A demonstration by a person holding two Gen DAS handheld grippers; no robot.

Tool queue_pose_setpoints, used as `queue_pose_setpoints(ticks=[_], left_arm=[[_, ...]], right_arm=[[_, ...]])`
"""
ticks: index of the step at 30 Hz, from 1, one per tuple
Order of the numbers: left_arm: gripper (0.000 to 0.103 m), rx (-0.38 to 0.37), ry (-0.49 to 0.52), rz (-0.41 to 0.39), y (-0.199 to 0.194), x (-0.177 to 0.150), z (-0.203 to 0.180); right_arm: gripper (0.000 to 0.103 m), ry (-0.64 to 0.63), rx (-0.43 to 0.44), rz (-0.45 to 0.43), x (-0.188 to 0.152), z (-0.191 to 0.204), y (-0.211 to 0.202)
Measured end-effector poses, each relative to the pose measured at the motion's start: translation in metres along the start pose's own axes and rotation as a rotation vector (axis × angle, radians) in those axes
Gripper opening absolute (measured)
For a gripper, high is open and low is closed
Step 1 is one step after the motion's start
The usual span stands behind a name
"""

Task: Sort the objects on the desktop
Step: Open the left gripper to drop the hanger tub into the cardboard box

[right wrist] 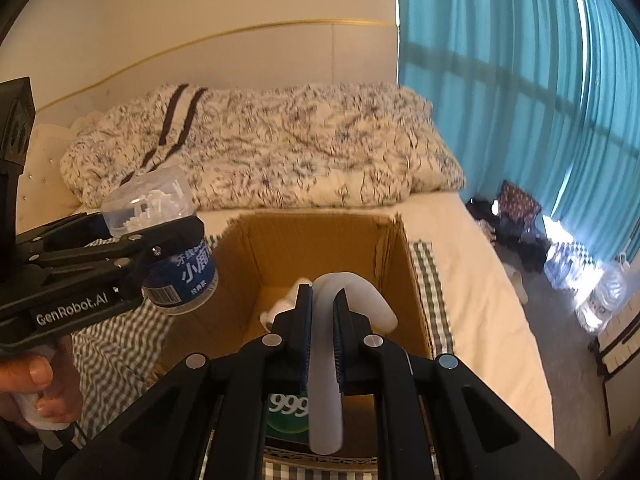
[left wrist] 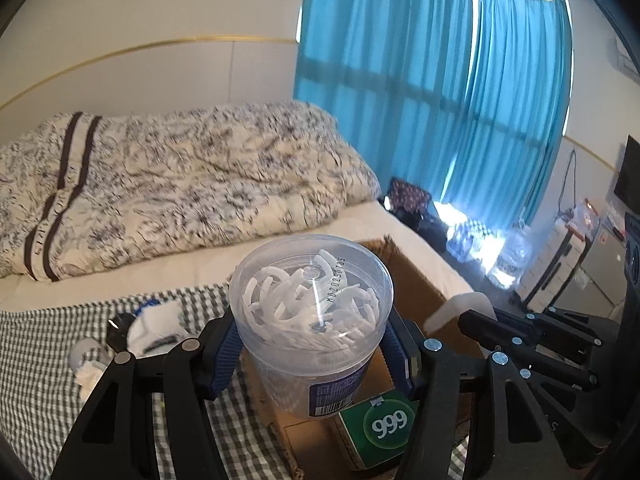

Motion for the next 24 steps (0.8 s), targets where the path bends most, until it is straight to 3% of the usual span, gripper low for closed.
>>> queue_pose_setpoints(ticks=[10, 16, 18, 20, 24], left_arm=[[0.063, 0.002, 0.021, 0.136, 0.047, -0.02, -0.006], [0.064, 0.006, 0.019, 0.173, 0.057, -0.025, -0.006], [0.065, 0.003, 0.018, 0.18, 0.057, -0.026, -0.006], [0.07, 0.004, 0.02, 0.174, 0.055, -0.025, -0.006], [0.079, 0.014, 0.023, 0.146, 0.047, -0.018, -0.002]], right_arm=[[0.009, 0.028, 0.012, 0.098, -0.017, -0.008, 0.034], [0.012, 0.046, 0.014, 0.129, -0.023, -0.01, 0.042], [0.025, 0.058, 0.013, 0.125, -0.024, -0.011, 0.041], [0.049, 0.069, 0.007, 0.118, -0.023, -0.011, 0.039], [0.054, 0.079, -0.015, 0.089, -0.019, -0.011, 0.031]])
Point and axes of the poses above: each gripper's, at about its wrist camera, not at the fingertips, and y roughly the way its jaws point, z to its left, x to its top, the point moved 1 cm from there along y, roughly the way its jaws point, and after that the axes turned 7 degrees about -y, right-handed, at the moved point
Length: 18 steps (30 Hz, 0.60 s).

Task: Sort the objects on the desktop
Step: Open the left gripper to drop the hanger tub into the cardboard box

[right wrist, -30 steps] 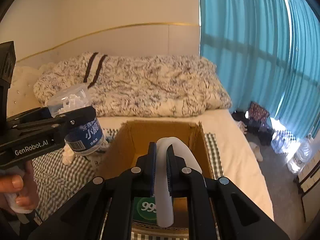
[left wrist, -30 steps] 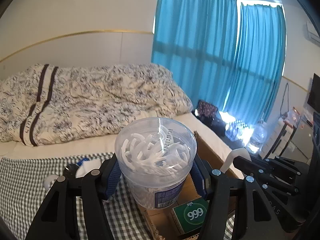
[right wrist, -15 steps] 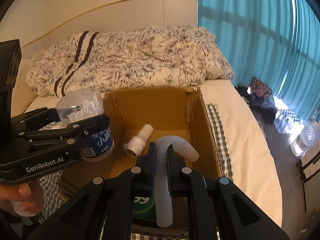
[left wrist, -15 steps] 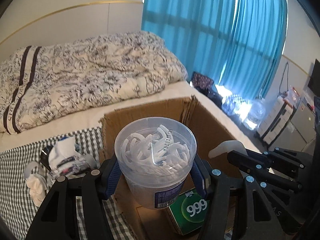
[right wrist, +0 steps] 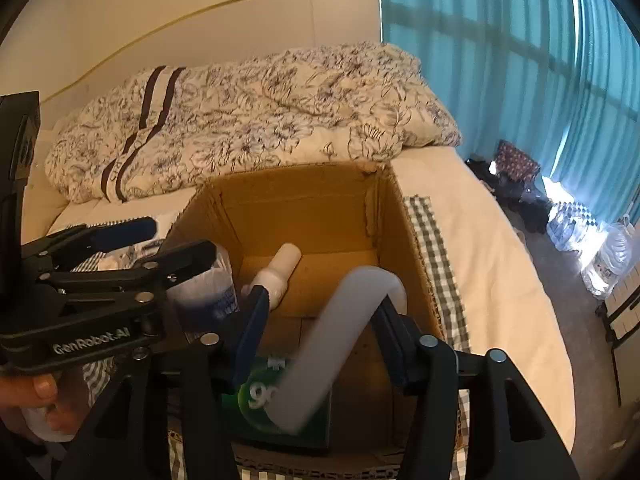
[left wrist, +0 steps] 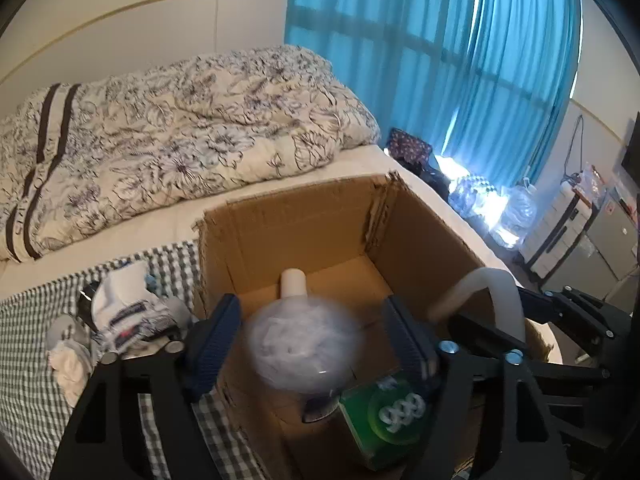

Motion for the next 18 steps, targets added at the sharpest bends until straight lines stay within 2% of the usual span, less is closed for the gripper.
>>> queue_pose_setpoints(ticks=[10, 18], left_arm=[[0.079, -0.006, 0.0, -0.105, -0.052, 0.016, 0.003], [0.079, 0.017, -0.021, -0.164, -0.096, 0.017, 0.023]], right_arm=[[0.055, -0.009, -0.023, -0.078, 0.015, 0.012, -0.033], [0.055, -0.021, -0.024, -0.143, 0.024, 0.034, -0.063]])
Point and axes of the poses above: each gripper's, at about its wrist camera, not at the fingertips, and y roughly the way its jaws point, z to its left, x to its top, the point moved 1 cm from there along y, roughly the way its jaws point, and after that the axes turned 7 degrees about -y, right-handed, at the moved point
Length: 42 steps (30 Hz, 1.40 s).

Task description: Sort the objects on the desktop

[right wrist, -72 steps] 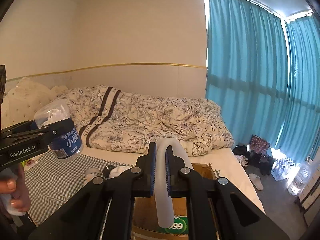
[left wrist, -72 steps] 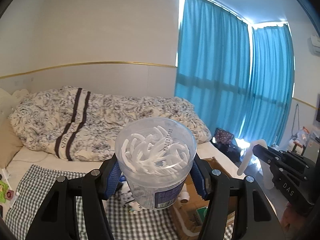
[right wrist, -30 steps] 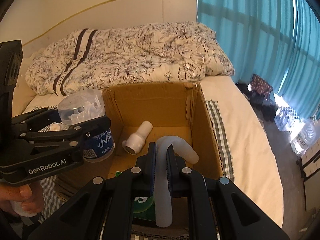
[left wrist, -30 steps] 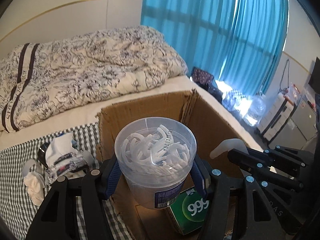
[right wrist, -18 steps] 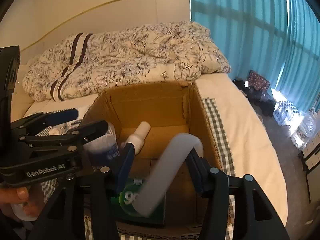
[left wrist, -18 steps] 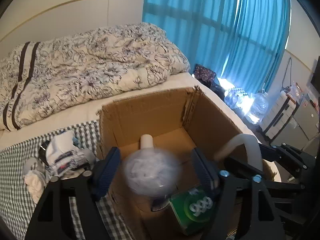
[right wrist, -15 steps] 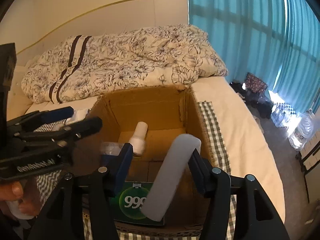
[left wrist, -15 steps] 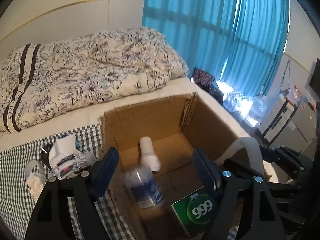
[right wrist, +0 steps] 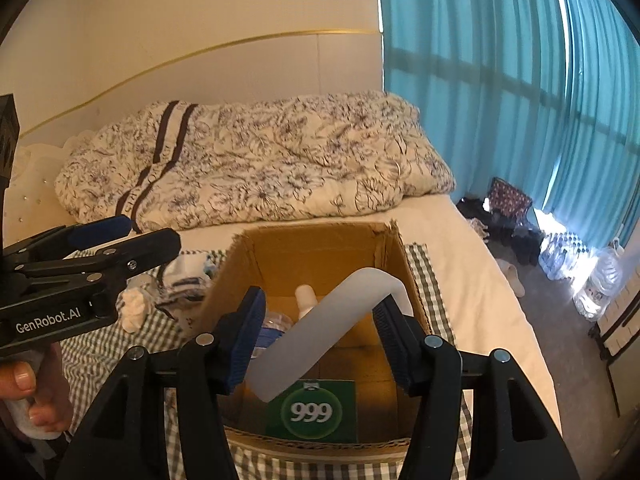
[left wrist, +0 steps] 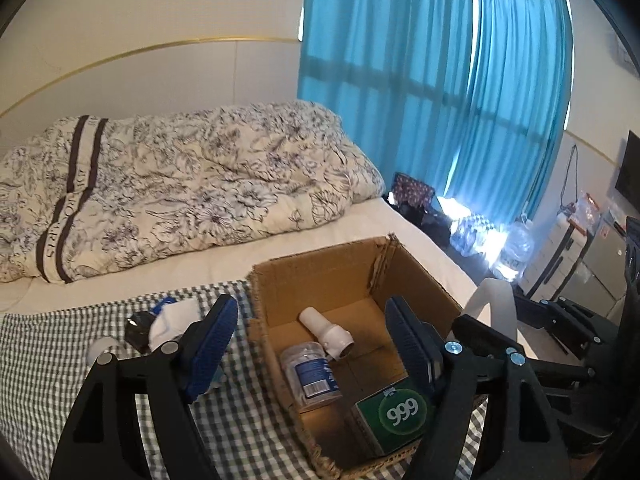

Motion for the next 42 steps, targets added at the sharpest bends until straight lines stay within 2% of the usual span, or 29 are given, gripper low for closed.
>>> queue_pose_setpoints(ticks=[14, 24, 28, 30, 42], left_arm=[[0.083, 0.103, -0.072, -0.136, -0.091, 0.01, 0.061], [0.097, 0.18, -0.115, -0.216, -0.149, 0.011, 0.105], [0.1, 0.211, -0.127, -0.242, -0.169, 0.009, 0.123], [0.103, 0.226, -0.136, -0.252, -0.178, 0.008, 0.132], [0.103, 0.299, -0.185, -0.283, -0.207, 0.002, 0.176]], right_arm=[[0.056, -0.048, 0.039, -0.109, 0.027, 0.06, -0.046], [0.069, -0.094, 0.083, -0.165, 0.039, 0.109, -0.067], [0.08, -0.098, 0.1, -0.185, 0.044, 0.127, -0.072], [0.082, -0.101, 0.109, -0.194, 0.047, 0.136, -0.074], [0.089, -0.144, 0.141, -0.225, 0.055, 0.175, -0.079]])
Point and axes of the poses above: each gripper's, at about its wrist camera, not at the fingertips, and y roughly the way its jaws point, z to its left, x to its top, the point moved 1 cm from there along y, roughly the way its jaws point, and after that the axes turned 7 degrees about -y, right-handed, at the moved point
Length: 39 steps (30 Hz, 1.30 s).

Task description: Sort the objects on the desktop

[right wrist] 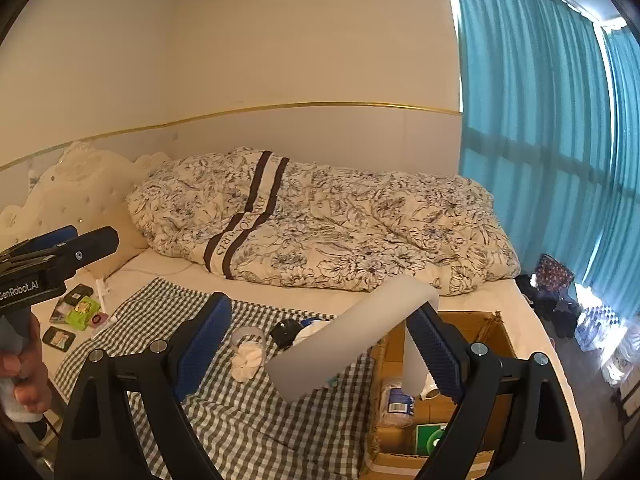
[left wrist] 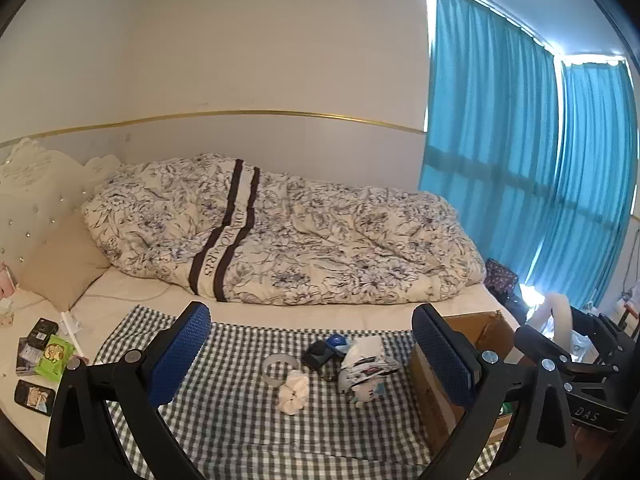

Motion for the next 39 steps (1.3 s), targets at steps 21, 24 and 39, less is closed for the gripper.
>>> queue_pose_setpoints(ticks=[21, 24, 39], left_arm=[[0.103, 0.008, -0.044, 0.076, 0.054, -0.019, 0.025], [0.103, 0.0, -0.047, 0.091, 0.066, -0.023, 0.022], [0.103, -0.02, -0.044, 0.175, 0.117, -0.046, 0.009]], right_arm=[[0.089, 0.0, -0.037, 0.002, -0.004, -0.009, 0.028], [0.089, 0.025, -0.055, 0.024, -0.009, -0.031, 0.036], [0.09, 0.45, 0.007, 0.372, -0.076, -0.15, 0.113]])
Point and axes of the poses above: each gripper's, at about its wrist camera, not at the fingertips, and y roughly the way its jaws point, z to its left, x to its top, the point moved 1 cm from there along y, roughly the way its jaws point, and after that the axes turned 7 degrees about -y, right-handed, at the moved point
